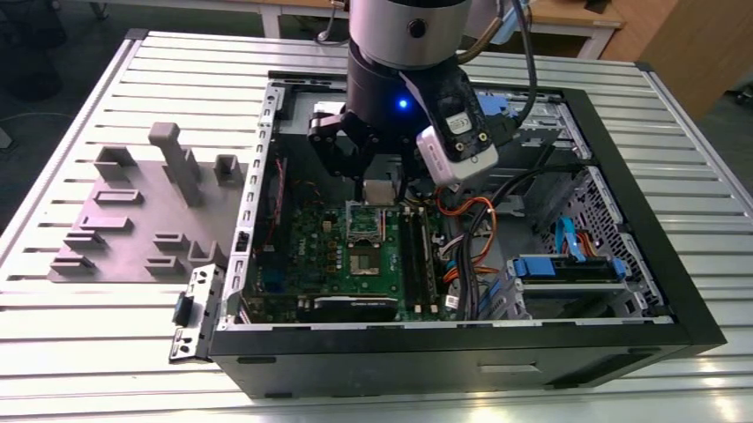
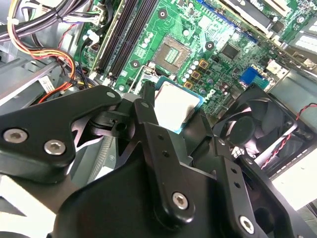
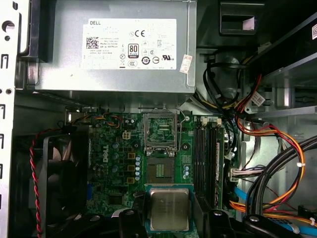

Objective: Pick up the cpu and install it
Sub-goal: 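Place the cpu into insertion slot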

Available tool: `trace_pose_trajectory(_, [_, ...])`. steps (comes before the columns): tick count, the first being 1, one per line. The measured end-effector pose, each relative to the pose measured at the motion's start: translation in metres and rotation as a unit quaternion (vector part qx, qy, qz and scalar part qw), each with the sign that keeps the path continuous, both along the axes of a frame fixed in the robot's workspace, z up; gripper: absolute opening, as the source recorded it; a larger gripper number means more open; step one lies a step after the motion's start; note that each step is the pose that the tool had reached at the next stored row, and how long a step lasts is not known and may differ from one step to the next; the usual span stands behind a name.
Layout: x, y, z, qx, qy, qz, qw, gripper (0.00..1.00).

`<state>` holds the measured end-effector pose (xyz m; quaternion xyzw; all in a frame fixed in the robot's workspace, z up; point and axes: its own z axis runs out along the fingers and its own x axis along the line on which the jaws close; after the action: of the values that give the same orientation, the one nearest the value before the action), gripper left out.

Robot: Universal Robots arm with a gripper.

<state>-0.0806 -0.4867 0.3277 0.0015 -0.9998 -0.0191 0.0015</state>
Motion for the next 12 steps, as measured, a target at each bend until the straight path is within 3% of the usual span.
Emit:
trace_pose_trajectory(8, [0.0000,0.0000,-0.0007,0.0001,0.0000,0.000,1.00000,0.47])
trace_pose_trajectory(12, [-0.0002,0.0000,-0.0061,0.0001,0.0000,0.000,1.00000,0.47])
